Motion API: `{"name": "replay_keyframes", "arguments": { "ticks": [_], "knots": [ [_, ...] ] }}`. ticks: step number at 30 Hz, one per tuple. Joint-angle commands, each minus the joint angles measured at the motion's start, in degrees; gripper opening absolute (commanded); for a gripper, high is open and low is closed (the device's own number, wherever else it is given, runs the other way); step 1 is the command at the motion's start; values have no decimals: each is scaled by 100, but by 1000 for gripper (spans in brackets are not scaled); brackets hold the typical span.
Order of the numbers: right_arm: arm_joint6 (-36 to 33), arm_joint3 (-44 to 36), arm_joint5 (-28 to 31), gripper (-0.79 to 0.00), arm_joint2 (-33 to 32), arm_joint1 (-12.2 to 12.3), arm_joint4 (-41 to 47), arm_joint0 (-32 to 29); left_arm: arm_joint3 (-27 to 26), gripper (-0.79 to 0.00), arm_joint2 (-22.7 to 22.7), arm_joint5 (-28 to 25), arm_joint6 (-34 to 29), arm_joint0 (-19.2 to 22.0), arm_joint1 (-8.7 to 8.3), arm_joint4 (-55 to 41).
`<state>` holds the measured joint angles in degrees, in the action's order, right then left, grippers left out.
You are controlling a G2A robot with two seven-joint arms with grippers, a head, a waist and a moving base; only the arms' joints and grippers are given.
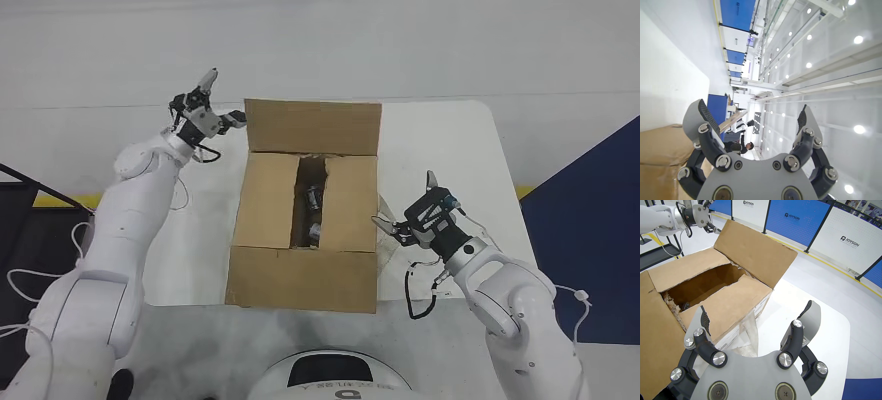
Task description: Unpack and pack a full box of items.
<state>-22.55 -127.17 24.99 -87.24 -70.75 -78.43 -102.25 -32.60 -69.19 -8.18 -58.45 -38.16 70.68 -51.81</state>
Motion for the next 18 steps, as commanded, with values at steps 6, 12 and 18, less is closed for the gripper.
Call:
{"name": "replay_keyframes", "arguments": {
  "ticks": [6, 12, 18],
  "knots": [
    [0, 0, 0, 0, 0, 0, 0, 0, 187, 0, -87, 1183, -1723, -22, -47, -411],
    [0, 0, 0, 0, 0, 0, 0, 0, 167, 0, 108, 1398, -1832, -82, -131, 383],
    [0, 0, 0, 0, 0, 0, 0, 0, -314, 0, 316, 1350, -1481, -164, -212, 1287]
  ]
}}
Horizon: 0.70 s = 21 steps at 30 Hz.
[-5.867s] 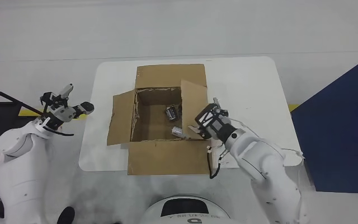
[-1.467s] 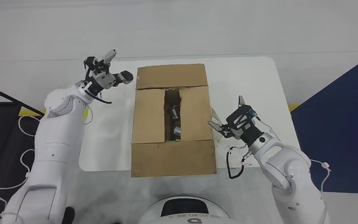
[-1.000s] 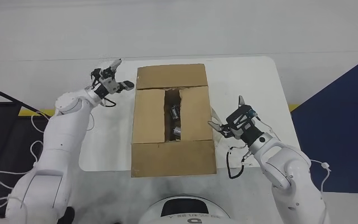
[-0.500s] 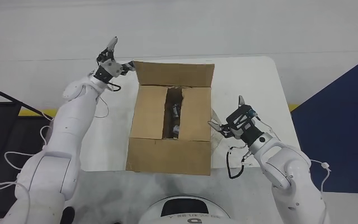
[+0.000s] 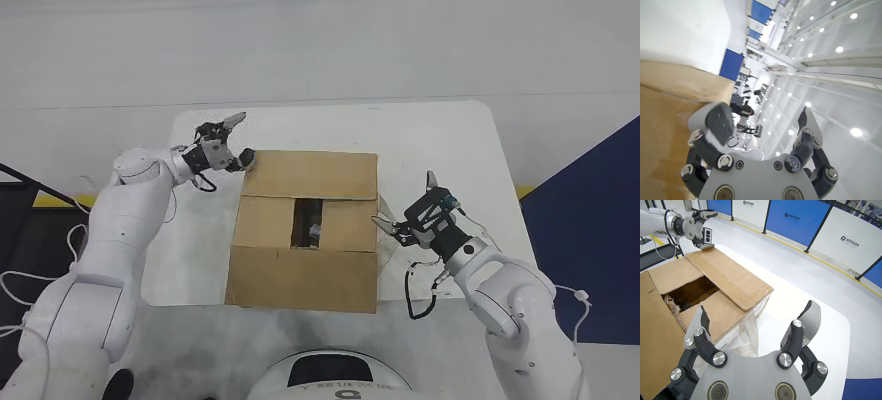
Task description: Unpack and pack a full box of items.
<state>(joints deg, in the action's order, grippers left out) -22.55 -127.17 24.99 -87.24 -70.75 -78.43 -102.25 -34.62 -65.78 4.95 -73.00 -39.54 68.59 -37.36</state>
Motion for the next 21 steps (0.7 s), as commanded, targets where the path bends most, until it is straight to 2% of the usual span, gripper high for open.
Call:
{"name": "replay_keyframes", "arguments": {
  "ticks": [1, 5, 8, 11, 13, 16, 19, 21],
  "knots": [
    [0, 0, 0, 0, 0, 0, 0, 0, -255, 0, -46, 41, 0, -52, -14, -150],
    [0, 0, 0, 0, 0, 0, 0, 0, -966, 0, -314, -93, 124, -203, -121, -167],
    [0, 0, 0, 0, 0, 0, 0, 0, -1737, 0, -766, -145, 66, -546, -260, -412],
    [0, 0, 0, 0, 0, 0, 0, 0, -2657, 0, -1289, -74, 25, -1134, -412, -619],
    [0, 0, 0, 0, 0, 0, 0, 0, -3331, 0, -1625, -5, 78, -1680, -508, -651],
    [0, 0, 0, 0, 0, 0, 0, 0, -3975, 0, -1941, 87, 139, -2329, -574, -866],
    [-6, 3, -41, 0, -7, 3, -93, 15, -4233, 0, -2072, 165, 184, -2696, -601, -992],
    [-79, 4, -79, 0, 52, 19, -550, 1, -4278, 0, -2090, 193, 210, -2800, -619, -912]
  ]
}}
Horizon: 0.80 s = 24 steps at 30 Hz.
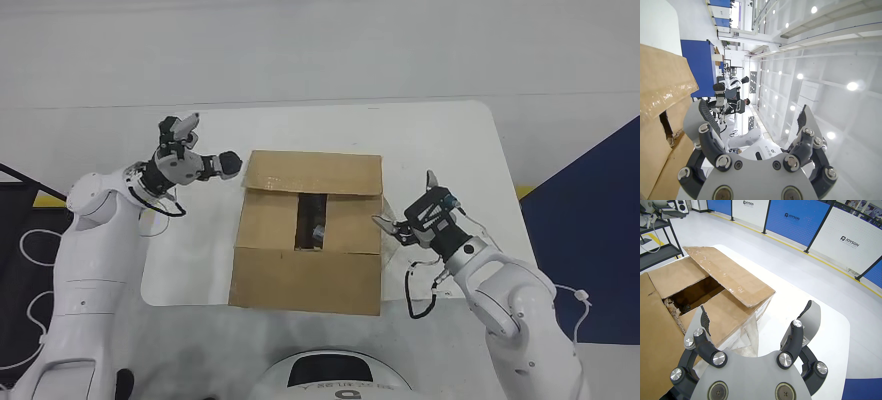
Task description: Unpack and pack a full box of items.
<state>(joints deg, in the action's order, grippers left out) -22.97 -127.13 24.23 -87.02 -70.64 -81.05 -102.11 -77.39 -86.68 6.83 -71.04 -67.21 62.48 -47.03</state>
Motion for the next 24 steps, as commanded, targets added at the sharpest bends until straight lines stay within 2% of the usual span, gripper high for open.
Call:
{"name": "replay_keyframes", "arguments": {
  "ticks": [1, 8, 11, 15, 19, 21, 24],
  "knots": [
    [-67, 0, 185, 0, 36, 29, -471, -80, -3, 0, 10, 4, 25, -53, -18, 153],
    [167, -16, 884, 0, -780, 158, -988, -757, 95, 0, 5, -26, -167, 47, -36, -15],
    [50, -82, 1125, 0, -899, 199, -1392, -953, 178, 0, 1, -22, -198, 112, -45, -30],
    [-311, -93, 1430, 0, -478, 236, -2122, -1033, 318, 0, -24, -9, -300, 195, -71, 0],
    [-390, 142, 1504, 0, 75, 228, -2247, -852, 414, 0, -81, 8, -384, 254, -101, 23],
    [-374, 374, 1435, 0, 368, 201, -1987, -660, 469, 0, -115, 10, -423, 274, -118, 22],
    [-260, 585, 1457, 0, 452, 187, -1499, -470, 513, 0, -148, 14, -479, 269, -138, 36]
  ]
}}
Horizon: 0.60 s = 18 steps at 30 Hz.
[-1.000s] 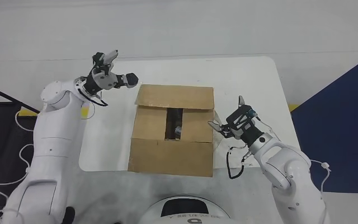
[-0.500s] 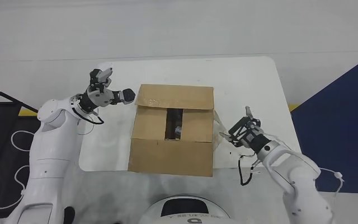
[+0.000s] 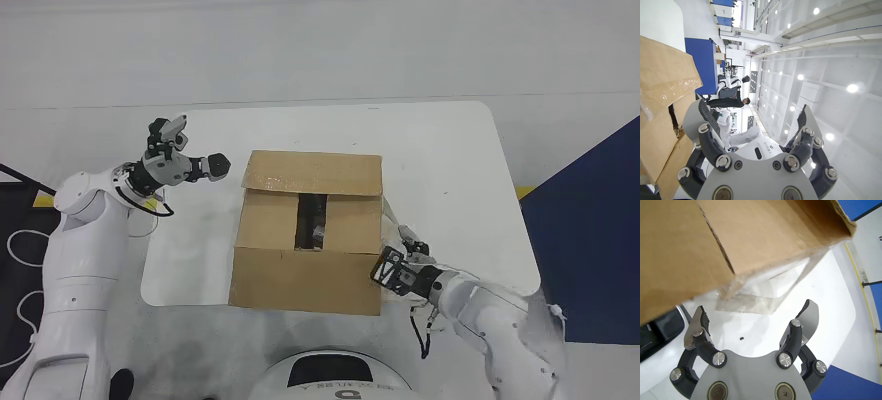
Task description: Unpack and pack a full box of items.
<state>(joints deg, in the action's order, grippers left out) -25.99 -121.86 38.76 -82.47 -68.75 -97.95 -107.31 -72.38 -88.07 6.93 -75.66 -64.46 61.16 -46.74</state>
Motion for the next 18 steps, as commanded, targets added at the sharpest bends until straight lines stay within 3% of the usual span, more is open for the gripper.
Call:
{"name": "replay_keyframes", "arguments": {
  "ticks": [1, 7, 10, 13, 14, 18],
  "knots": [
    [104, 114, -12, 0, -24, -7, 433, 92, 23, 0, -27, 10, -41, -10, -15, 9],
    [407, 312, 517, 0, -516, 34, 2305, 173, 107, 0, -128, 43, -138, -4, -66, 13],
    [124, 496, 529, 0, -670, 55, 3299, 288, 141, 0, -142, 45, -160, 12, -82, -4],
    [-337, 687, -63, 0, -665, 47, 4085, 553, 184, 0, -152, 28, -187, 20, -92, -39],
    [-553, 744, -516, 0, -642, 36, 4351, 705, 211, 0, -160, 20, -202, 15, -98, -56],
    [-799, 732, -1318, 0, -467, 10, 4514, 1005, 284, 0, -196, -6, -223, -17, -115, -98]
  ]
}}
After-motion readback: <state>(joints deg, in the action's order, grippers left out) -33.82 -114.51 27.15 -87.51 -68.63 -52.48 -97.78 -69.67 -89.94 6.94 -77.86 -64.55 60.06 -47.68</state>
